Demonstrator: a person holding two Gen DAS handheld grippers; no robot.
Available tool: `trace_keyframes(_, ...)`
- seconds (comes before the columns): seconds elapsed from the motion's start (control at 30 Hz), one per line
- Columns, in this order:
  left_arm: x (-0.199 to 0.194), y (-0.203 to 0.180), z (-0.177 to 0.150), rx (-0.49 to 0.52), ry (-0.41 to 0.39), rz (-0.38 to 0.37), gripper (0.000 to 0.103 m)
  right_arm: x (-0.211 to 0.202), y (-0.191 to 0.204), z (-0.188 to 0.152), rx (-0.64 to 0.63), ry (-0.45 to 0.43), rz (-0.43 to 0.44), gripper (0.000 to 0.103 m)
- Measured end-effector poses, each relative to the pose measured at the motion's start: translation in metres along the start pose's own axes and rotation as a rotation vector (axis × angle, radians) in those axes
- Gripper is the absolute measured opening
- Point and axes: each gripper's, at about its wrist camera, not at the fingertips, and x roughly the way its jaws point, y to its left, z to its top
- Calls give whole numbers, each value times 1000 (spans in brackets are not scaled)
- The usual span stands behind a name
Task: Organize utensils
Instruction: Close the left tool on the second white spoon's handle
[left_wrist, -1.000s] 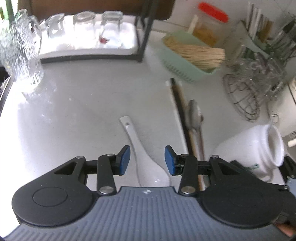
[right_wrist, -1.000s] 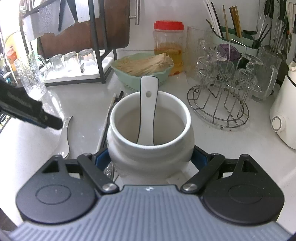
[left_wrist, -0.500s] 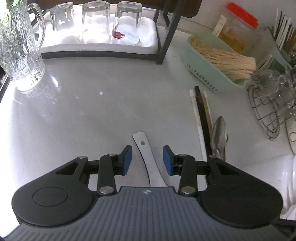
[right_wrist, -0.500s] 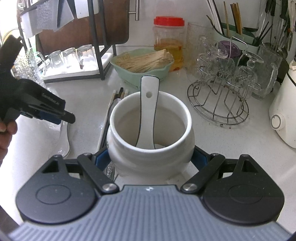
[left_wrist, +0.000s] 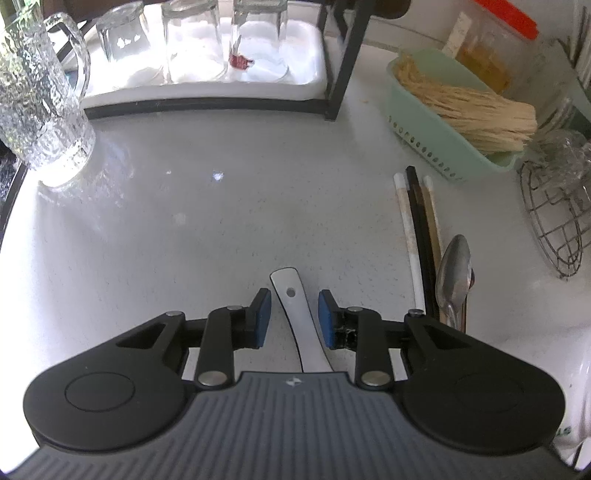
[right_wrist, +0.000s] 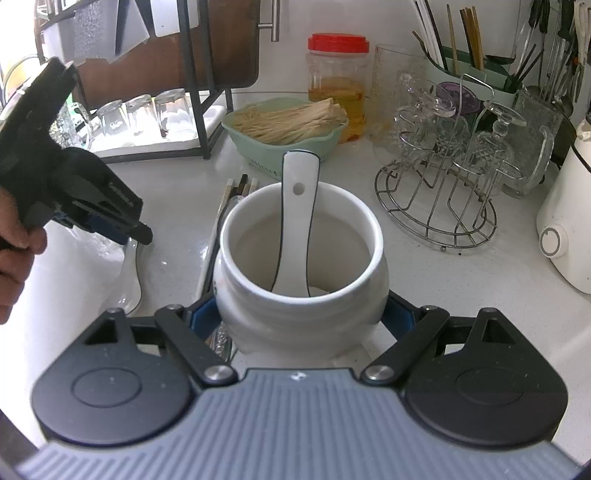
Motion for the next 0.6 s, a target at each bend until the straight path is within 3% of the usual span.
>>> trace_keyframes(0.17, 4, 0, 13, -13, 53, 20, 25, 0, 0, -1, 3, -1, 0, 91)
trace_keyframes(0.6, 7, -6, 19, 42, 69, -26, 18, 0, -1, 1, -11, 14, 10, 91)
